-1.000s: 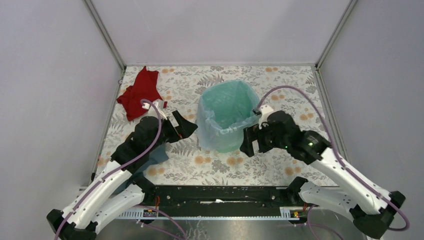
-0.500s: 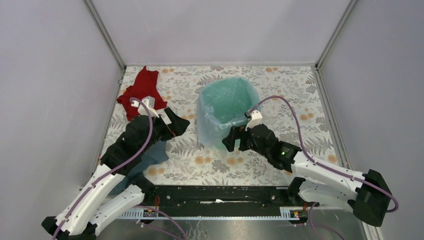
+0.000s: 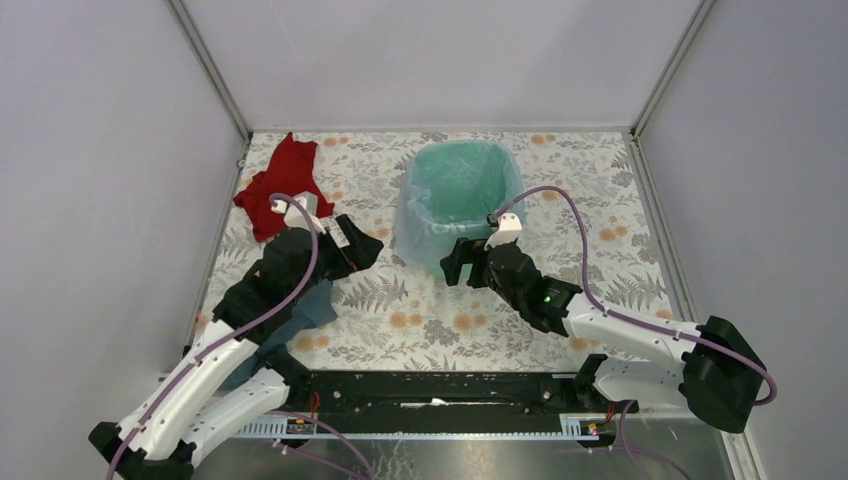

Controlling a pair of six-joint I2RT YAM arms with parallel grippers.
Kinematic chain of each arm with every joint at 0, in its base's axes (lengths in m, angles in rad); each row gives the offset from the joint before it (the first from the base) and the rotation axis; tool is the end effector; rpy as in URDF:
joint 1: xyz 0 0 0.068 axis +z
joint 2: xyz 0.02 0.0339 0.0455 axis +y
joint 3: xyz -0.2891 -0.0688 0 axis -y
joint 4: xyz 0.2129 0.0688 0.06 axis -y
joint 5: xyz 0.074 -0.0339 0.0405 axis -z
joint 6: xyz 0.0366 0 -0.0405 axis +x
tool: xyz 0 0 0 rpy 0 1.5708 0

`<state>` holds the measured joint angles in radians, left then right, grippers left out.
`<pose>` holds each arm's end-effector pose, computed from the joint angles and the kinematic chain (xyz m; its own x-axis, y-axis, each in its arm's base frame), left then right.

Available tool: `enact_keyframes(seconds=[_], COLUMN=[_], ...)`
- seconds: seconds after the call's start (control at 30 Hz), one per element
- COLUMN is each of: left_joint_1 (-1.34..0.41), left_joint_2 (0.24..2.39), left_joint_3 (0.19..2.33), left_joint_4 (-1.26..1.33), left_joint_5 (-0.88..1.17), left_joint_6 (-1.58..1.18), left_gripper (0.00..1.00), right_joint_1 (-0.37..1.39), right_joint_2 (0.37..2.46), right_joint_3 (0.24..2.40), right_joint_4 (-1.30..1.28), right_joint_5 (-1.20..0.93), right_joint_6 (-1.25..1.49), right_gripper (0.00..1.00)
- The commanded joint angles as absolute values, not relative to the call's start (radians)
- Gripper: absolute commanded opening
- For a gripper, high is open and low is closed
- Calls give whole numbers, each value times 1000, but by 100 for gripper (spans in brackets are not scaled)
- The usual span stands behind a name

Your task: Put the trash bags into the trash bin

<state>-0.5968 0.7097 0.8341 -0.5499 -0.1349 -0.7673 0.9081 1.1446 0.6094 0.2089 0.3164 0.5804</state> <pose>0.0896 -0.0549 0.3423 -0.5620 -0.4498 -0.6941 0.0909 0.8005 -0.5923 0.1426 0.1643 0.2849 -0.4763 0.2367 -0.8468 -0.3667 0.8218 0.4360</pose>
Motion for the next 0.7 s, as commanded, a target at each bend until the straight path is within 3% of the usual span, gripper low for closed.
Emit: enact_keyframes(seconds=[0.0, 0.37, 0.47, 0.67], left_joint_1=[-598, -598, -601, -621], left_joint_2=[786, 1140, 1287, 1559], left_joint_3=[776, 686, 736, 889], left_joint_4=[-408, -15, 97, 270], left_joint_5=[-75, 114, 127, 181], left_joint_6=[-781, -827, -779, -581], left_gripper=[99, 98, 94, 99], right_joint_1=[908, 908, 908, 907], right_joint_2=[1146, 949, 842, 744], right_joint_3=[666, 723, 718, 804], right_joint_4=[105, -220, -280, -410], right_joint_5=[416, 291, 291, 300], right_joint_6=[575, 443, 416, 348], right_gripper=[100, 100, 100, 100])
